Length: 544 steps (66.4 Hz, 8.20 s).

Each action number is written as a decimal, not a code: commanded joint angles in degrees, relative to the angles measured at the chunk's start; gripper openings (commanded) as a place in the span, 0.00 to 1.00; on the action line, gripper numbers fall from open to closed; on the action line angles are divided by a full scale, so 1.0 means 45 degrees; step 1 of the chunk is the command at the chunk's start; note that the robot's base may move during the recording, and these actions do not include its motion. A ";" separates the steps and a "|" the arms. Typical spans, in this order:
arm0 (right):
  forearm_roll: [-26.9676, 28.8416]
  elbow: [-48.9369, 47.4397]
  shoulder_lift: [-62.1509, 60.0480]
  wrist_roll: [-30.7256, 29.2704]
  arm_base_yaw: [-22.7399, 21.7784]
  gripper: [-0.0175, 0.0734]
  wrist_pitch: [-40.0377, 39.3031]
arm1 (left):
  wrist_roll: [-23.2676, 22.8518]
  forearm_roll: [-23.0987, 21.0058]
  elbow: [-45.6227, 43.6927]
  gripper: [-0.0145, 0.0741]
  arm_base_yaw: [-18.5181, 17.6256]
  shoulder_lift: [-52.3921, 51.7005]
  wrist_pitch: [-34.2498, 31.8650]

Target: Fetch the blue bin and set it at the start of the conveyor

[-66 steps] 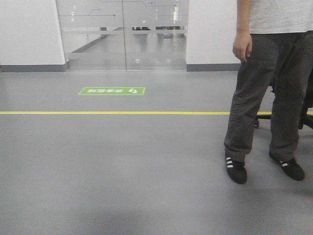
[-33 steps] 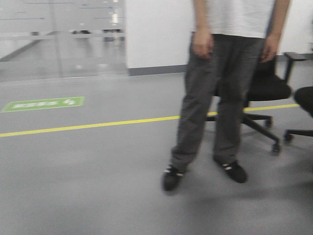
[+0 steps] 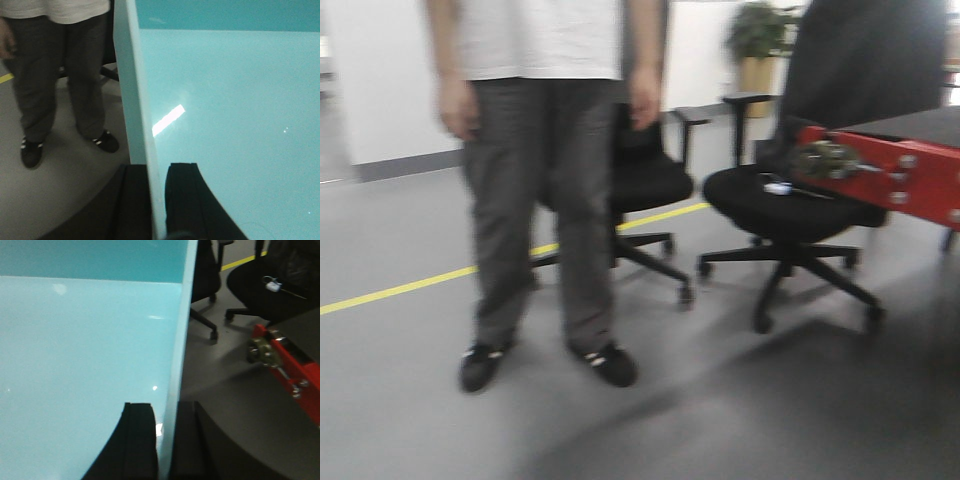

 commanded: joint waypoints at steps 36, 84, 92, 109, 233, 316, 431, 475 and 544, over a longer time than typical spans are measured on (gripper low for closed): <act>-0.0253 -0.0066 -0.0226 -0.0177 -0.0045 0.02 -0.0591 | 0.0158 0.2284 -0.0118 0.04 -0.0082 -0.0183 -0.0556; -0.0253 -0.0066 -0.0226 -0.0177 -0.0045 0.02 -0.0615 | 0.0158 0.2759 -0.0118 0.04 -0.0082 -0.0183 -0.0556; -0.0253 -0.0066 -0.0226 -0.0177 -0.0045 0.02 -0.0615 | 0.0158 0.2759 -0.0118 0.04 -0.0082 -0.0183 -0.0556; -0.0253 -0.0066 -0.0226 -0.0177 -0.0045 0.02 -0.0615 | 0.0158 0.2759 -0.0118 0.04 -0.0082 -0.0183 -0.0588; -0.0253 -0.0066 -0.0226 -0.0177 -0.0045 0.02 -0.0667 | 0.0158 0.2759 -0.0118 0.04 -0.0082 -0.0183 -0.0588; 0.0408 0.6384 0.1790 -0.0177 -0.0045 0.02 -0.2964 | -0.0026 0.0700 0.7850 0.04 0.0181 0.1001 -0.5162; -0.1491 1.4536 -0.7403 -0.0188 -0.2486 0.01 -0.6415 | 0.0260 0.0733 1.5948 0.04 0.3474 -0.8412 -0.6781; -0.1491 1.7842 -1.7223 -0.0753 -0.2486 0.01 -0.7806 | 0.0260 0.1110 1.8166 0.04 0.3474 -1.8302 -0.6754; -0.1491 1.7842 -1.7221 -0.0753 -0.2486 0.01 -0.7988 | 0.3590 -0.1656 1.9431 0.04 0.6008 -1.8663 -0.7689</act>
